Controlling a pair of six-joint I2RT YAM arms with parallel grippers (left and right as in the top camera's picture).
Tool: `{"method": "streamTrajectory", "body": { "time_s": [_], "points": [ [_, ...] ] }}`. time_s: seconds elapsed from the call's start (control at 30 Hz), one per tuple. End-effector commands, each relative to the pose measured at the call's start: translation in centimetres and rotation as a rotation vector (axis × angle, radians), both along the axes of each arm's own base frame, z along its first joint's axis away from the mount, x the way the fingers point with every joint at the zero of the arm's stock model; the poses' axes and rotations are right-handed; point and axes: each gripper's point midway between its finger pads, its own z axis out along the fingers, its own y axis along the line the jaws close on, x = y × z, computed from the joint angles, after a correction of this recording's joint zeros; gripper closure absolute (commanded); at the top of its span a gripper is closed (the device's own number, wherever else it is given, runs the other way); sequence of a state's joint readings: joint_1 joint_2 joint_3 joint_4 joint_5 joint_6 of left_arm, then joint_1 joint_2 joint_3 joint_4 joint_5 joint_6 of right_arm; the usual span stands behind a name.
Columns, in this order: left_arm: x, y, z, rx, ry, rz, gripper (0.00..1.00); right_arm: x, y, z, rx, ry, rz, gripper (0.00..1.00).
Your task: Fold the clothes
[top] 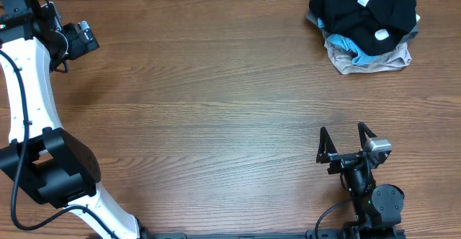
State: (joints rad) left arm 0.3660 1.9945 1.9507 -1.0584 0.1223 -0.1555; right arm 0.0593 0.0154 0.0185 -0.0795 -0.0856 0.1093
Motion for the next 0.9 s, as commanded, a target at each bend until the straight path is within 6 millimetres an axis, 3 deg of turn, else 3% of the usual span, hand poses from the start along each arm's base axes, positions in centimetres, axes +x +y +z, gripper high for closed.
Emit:
{"method": "streamTrajectory", "body": {
  "time_s": [0.0, 0.1, 0.33, 0.43, 0.6, 0.73, 0.87],
  "points": [
    [-0.2, -0.8, 2.2, 0.014, -0.044, -0.006, 0.00, 0.0, -0.2, -0.2, 0.007, -0.004, -0.011, 0.00],
    [-0.4, -2.6, 5.2, 0.034, -0.103, -0.040, 0.00, 0.0, -0.2, -0.2, 0.007, -0.004, -0.011, 0.00],
    [-3.4, -11.6, 16.2, 0.087, -0.353, -0.217, 0.00, 0.0, -0.2, -0.2, 0.007, -0.004, -0.011, 0.00],
    [-6.6, -15.3, 20.8, 0.117, -0.464, -0.309, 0.00, 0.0, -0.2, -0.2, 0.007, -0.004, -0.011, 0.00],
    [-11.7, -16.5, 26.8, 0.191, -0.631, -0.324, 0.00, 0.0, -0.2, -0.2, 0.007, -0.004, -0.011, 0.00],
    [-13.9, -16.1, 28.1, 0.202, -0.744, -0.331, 0.00, 0.0, -0.2, -0.2, 0.007, -0.004, -0.011, 0.00],
    [-14.4, -16.5, 26.5, 0.189, -0.892, -0.403, 0.00, 0.0, -0.2, -0.2, 0.007, -0.004, -0.011, 0.00]
  ]
}}
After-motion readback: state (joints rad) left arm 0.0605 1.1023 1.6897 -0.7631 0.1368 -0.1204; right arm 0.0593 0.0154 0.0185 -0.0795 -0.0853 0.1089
